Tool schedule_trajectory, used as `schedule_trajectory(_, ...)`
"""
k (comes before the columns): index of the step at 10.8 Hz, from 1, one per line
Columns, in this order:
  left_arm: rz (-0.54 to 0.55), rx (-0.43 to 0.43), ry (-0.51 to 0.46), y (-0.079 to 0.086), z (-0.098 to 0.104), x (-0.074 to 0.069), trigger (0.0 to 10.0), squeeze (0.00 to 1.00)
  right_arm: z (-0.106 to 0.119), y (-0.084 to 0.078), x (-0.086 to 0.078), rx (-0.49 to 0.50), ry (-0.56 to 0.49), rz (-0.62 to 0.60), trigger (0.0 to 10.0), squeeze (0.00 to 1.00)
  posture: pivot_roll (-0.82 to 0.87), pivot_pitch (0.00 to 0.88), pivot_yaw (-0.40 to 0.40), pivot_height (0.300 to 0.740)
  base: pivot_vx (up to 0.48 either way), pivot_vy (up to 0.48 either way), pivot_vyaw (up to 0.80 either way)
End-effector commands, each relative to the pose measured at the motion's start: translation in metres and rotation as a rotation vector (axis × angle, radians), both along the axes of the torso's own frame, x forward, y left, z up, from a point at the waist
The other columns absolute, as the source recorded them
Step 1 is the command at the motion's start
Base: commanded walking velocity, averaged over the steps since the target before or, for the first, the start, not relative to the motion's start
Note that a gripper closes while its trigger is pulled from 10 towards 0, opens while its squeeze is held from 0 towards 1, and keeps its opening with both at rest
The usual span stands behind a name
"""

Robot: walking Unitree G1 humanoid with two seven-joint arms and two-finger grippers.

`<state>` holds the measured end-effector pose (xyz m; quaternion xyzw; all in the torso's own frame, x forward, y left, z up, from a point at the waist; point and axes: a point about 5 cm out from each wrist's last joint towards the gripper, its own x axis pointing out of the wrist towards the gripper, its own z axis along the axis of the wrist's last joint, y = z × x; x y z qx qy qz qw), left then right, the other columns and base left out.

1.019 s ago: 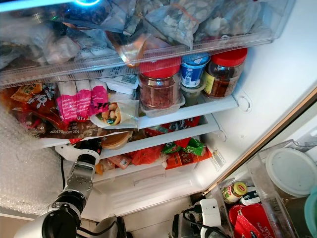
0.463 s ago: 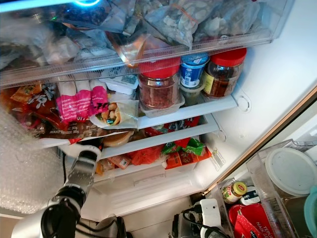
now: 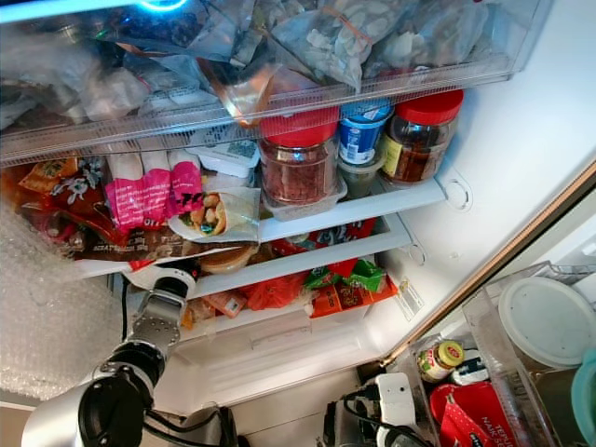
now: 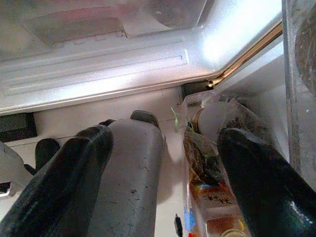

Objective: Restocking fridge

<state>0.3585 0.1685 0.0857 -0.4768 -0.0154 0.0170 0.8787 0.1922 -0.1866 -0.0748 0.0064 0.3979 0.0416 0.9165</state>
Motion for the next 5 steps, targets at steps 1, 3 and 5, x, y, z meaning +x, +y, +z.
schedule_trajectory(1, 0.01, 0.014, 0.003, 0.0012, 0.0015, 0.0011, 10.0, 0.0, -0.0105, 0.002, -0.019, 0.014, 0.077, -0.007, 10.0, 0.0, -0.15, 0.198, 0.002, 0.656, 0.0, 0.0, 0.0)
schedule_trajectory(3, 0.01, 0.017, 0.004, 0.0011, 0.0015, 0.0013, 10.0, 0.0, -0.0105, 0.002, -0.019, 0.014, 0.077, -0.007, 10.0, 0.0, -0.15, 0.198, 0.002, 0.656, 0.0, 0.0, 0.0)
schedule_trajectory(5, 0.01, 0.017, 0.004, 0.0011, 0.0015, 0.0013, 10.0, 0.0, -0.0105, 0.002, -0.019, 0.014, 0.077, -0.007, 10.0, 0.0, -0.15, 0.198, 0.002, 0.656, 0.0, 0.0, 0.0)
